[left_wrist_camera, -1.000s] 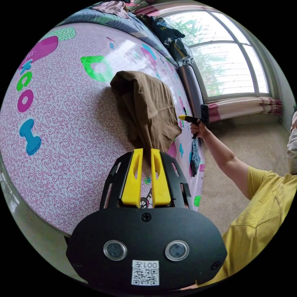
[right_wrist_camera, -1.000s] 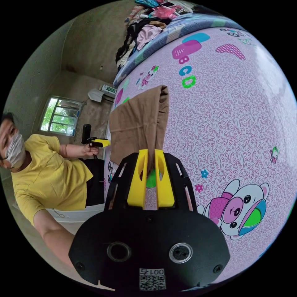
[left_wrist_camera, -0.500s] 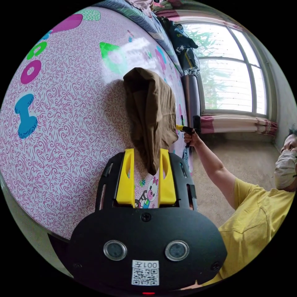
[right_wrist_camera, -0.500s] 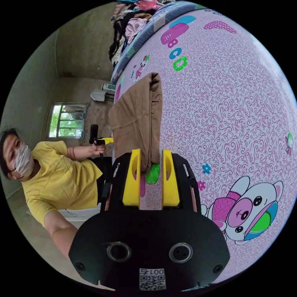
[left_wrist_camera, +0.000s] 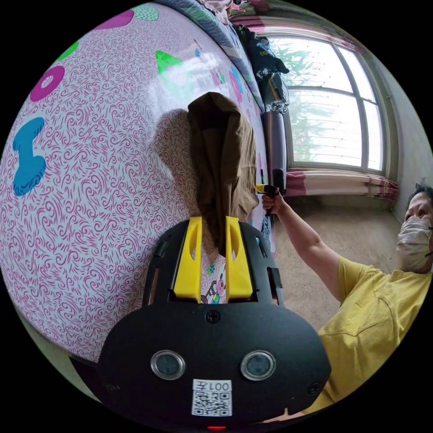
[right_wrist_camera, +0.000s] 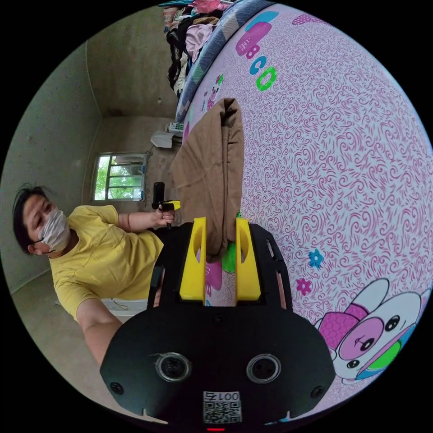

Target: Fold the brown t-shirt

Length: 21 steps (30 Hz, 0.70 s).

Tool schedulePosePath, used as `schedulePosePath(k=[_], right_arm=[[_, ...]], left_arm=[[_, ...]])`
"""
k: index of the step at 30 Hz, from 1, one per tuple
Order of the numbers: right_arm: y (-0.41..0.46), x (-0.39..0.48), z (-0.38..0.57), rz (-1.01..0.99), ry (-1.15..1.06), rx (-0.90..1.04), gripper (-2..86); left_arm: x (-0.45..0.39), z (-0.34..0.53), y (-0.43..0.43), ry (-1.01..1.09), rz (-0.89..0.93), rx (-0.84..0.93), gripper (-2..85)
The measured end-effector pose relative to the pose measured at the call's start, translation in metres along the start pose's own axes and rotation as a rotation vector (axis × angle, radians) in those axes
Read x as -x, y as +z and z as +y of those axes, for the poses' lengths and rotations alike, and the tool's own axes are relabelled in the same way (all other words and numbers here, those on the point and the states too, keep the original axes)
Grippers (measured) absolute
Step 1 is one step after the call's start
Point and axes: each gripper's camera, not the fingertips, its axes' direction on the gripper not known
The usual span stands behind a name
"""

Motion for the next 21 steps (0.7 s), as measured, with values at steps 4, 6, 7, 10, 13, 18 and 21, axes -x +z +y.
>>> schedulePosePath(k=[4,6,7,10,13,18,21], right_arm=[[0.002,0.0,0.005,-0.043,-0.004,-0.005,8.6],[0.005,0.0,0.008,-0.058,-0.007,-0.002,8.2],[0.006,0.001,0.009,-0.064,-0.011,0.002,7.9],[0.008,0.004,0.014,-0.071,-0.011,0.002,7.6],[0.007,0.006,0.021,-0.076,-0.006,-0.003,7.6],[0.008,0.011,0.031,-0.06,0.004,-0.01,7.3],[0.01,0.018,0.039,-0.022,-0.003,-0.012,6.9]], left_arm=[[-0.007,-0.001,0.005,-0.002,0.021,-0.001,4.1],[-0.012,-0.001,0.009,0.005,0.022,0.001,4.5],[-0.016,-0.001,0.012,0.007,0.029,0.005,4.9],[-0.024,0.002,0.017,0.004,0.033,-0.005,5.4],[-0.033,0.004,0.024,0.001,0.049,-0.007,6.2],[-0.047,0.008,0.036,-0.003,0.066,0.006,6.1],[-0.051,0.009,0.04,-0.021,0.077,0.005,4.9]])
